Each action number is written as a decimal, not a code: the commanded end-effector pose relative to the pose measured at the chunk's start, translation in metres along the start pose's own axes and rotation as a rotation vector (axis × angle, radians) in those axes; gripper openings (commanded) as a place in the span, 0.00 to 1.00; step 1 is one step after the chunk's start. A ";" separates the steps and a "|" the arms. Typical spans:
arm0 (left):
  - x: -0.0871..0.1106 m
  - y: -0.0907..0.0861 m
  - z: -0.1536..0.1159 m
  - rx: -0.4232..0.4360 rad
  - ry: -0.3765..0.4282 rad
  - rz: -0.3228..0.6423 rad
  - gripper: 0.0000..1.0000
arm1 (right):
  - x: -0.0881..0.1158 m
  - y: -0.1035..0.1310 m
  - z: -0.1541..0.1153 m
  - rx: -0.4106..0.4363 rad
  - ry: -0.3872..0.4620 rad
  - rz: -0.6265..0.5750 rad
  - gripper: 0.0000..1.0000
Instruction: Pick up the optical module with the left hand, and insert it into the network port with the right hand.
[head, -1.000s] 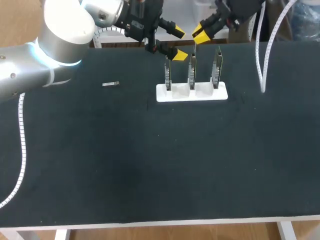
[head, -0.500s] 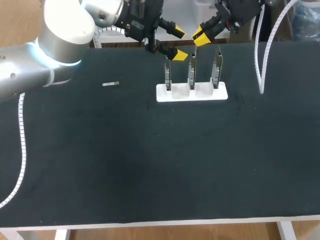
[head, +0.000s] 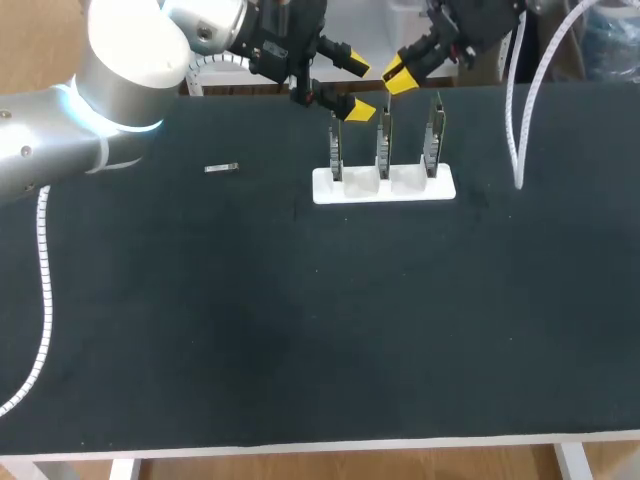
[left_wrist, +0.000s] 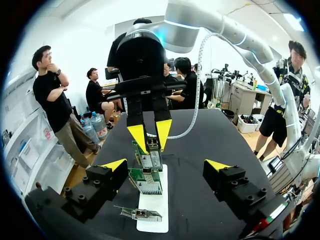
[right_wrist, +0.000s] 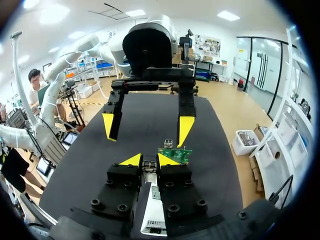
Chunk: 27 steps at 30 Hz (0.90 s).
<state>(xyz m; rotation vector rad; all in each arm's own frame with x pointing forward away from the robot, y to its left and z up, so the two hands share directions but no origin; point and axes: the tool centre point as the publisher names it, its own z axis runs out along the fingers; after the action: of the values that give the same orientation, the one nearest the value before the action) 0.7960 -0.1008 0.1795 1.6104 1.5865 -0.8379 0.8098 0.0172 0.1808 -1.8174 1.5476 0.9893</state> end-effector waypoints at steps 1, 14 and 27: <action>0.000 -0.001 0.000 -0.002 -0.001 0.002 1.00 | -0.001 -0.008 -0.001 -0.013 0.003 -0.001 0.00; 0.000 -0.001 0.000 -0.002 -0.001 0.002 1.00 | 0.000 -0.016 0.002 -0.012 0.007 0.005 0.00; 0.000 -0.001 0.000 -0.002 -0.001 0.002 1.00 | 0.004 -0.014 -0.003 0.004 0.012 0.022 0.00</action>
<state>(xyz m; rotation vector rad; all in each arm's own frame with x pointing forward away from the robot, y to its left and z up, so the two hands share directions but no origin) 0.7960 -0.1008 0.1795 1.6104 1.5865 -0.8379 0.8185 0.0150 0.1780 -1.8032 1.5823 0.9724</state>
